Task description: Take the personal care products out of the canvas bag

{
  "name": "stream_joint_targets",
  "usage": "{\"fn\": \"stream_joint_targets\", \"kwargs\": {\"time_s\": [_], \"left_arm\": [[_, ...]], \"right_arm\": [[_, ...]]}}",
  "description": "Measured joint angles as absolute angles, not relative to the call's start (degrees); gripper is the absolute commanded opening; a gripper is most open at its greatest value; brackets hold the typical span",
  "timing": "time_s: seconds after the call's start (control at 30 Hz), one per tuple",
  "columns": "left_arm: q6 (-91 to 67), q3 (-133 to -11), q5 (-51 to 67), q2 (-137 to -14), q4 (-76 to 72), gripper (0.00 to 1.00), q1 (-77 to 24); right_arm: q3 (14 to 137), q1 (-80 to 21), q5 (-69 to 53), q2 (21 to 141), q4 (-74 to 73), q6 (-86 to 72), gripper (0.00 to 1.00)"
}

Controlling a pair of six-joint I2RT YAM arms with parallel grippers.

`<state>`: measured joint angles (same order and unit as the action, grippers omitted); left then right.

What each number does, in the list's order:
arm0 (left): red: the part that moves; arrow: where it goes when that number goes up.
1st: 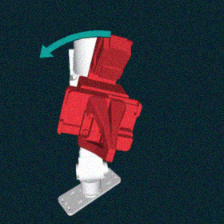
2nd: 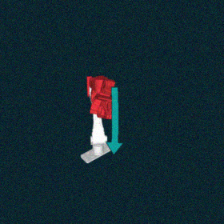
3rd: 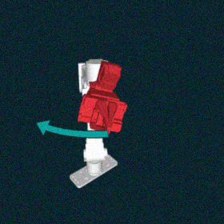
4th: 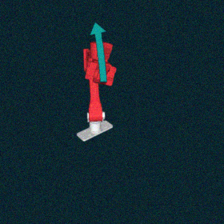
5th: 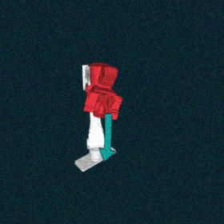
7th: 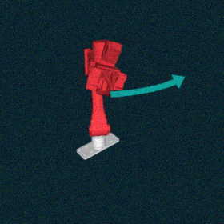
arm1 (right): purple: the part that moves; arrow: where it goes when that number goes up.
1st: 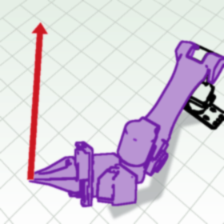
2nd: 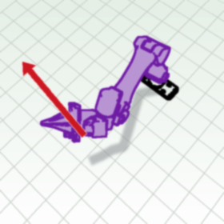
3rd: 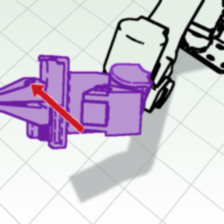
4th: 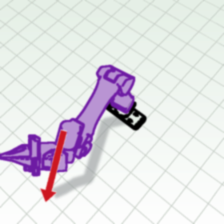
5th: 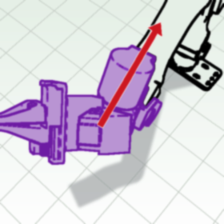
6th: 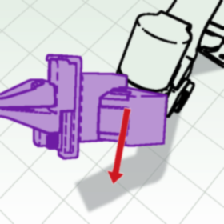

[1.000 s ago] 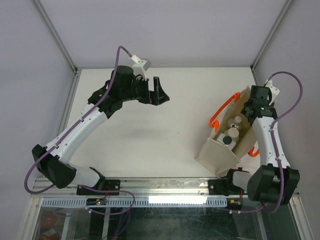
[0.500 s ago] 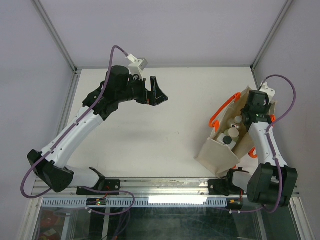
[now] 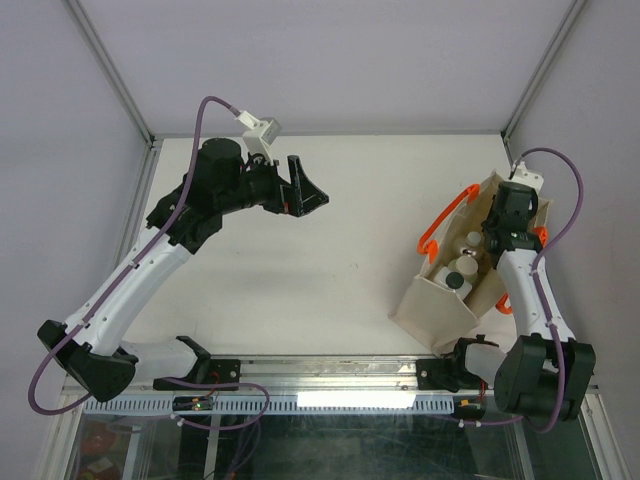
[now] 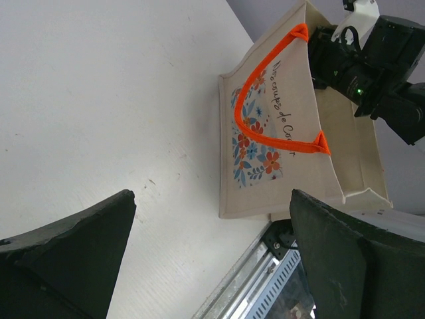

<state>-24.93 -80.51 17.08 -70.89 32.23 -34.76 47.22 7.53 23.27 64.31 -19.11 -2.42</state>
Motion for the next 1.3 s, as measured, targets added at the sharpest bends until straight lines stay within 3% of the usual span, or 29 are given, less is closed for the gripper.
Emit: {"fn": "stream_joint_targets", "kwargs": {"time_s": [0.67, 1.3], "left_arm": [[-32.34, -75.57, 18.35, -67.53, 34.61, 0.99, -34.76], [-35.86, -73.10, 18.31, -69.08, 34.24, 0.99, -34.76]], "right_arm": [[64.18, 2.92, 24.16, 61.65, -37.41, -0.56, 0.00], [96.75, -0.23, 18.06, 65.25, -61.54, -5.23, 0.00]]}}
